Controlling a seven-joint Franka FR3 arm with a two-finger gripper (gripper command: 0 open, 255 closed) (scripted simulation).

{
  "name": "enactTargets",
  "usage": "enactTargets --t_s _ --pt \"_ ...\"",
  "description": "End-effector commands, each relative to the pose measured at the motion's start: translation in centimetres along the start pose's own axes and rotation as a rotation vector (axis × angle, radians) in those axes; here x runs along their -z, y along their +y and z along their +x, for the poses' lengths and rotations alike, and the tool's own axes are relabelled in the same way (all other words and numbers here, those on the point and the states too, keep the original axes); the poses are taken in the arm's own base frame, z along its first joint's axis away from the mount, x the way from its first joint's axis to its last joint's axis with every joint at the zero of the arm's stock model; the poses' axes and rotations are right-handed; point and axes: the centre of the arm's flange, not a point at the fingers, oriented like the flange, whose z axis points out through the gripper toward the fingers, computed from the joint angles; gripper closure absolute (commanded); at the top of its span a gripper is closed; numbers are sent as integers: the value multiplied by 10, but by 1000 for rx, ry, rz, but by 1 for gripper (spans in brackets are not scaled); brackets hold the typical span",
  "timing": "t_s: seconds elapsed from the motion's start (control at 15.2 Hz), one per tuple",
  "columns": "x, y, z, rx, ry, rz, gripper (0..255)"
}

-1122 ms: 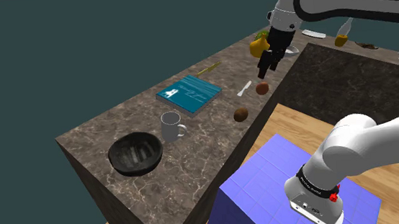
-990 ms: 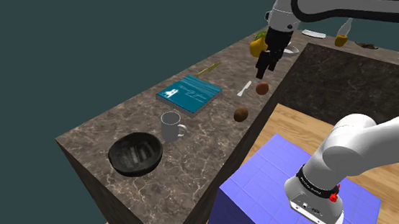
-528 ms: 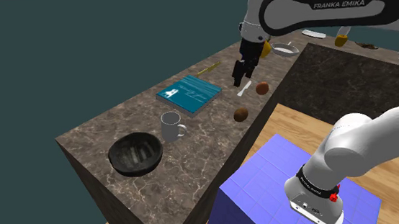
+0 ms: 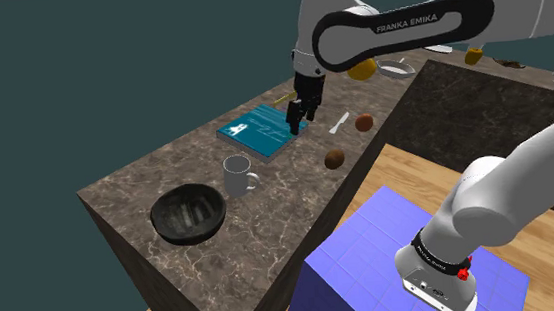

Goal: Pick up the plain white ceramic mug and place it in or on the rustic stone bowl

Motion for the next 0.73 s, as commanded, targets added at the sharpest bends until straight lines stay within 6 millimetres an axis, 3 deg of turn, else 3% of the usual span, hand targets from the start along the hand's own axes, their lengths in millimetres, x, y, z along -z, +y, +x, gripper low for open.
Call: enactTargets --t_s 0.0,0.66 --pt "-14 -17 20 21 -3 3 0" --pt "-75 -98 106 125 -20 14 0"
